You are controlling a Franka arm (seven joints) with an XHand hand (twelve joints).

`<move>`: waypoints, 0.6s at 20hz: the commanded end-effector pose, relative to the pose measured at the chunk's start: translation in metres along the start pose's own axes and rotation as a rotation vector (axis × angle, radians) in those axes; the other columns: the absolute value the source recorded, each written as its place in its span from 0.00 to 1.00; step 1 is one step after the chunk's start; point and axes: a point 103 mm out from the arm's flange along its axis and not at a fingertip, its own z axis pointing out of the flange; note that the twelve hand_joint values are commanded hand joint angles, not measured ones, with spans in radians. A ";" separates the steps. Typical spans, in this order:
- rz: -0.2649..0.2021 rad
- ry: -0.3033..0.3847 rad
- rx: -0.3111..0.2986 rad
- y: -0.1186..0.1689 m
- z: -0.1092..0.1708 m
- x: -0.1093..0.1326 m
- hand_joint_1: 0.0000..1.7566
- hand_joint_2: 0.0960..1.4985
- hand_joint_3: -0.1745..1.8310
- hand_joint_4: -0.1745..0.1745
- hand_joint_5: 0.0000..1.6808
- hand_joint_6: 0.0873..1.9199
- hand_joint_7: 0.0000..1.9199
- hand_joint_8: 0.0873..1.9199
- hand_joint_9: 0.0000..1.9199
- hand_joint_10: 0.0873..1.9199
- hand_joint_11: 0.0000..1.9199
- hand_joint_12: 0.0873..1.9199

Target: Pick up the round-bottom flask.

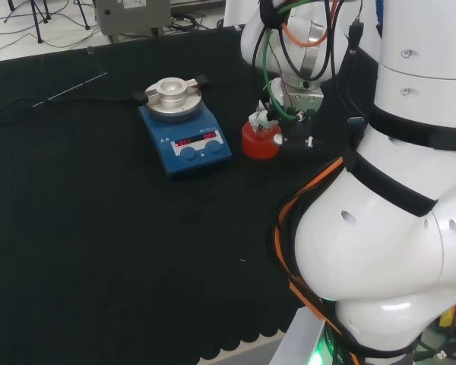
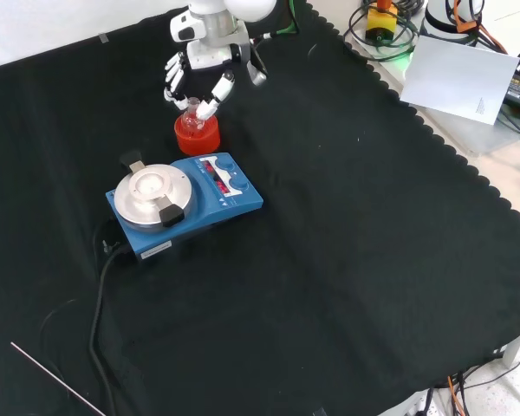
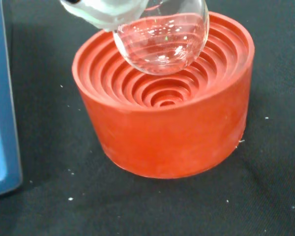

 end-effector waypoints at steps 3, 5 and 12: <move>-0.002 0.001 0.044 0.003 -0.044 0.013 0.58 0.71 0.12 1.00 0.58 0.51 0.35 0.29 0.44 0.23 0.28 0.60; -0.005 -0.009 0.044 0.001 -0.052 0.016 0.58 0.71 0.12 1.00 0.59 0.51 0.35 0.29 0.44 0.23 0.28 0.60; -0.019 -0.030 0.032 -0.008 -0.078 0.029 0.58 0.70 0.12 1.00 0.59 0.51 0.35 0.28 0.44 0.22 0.27 0.60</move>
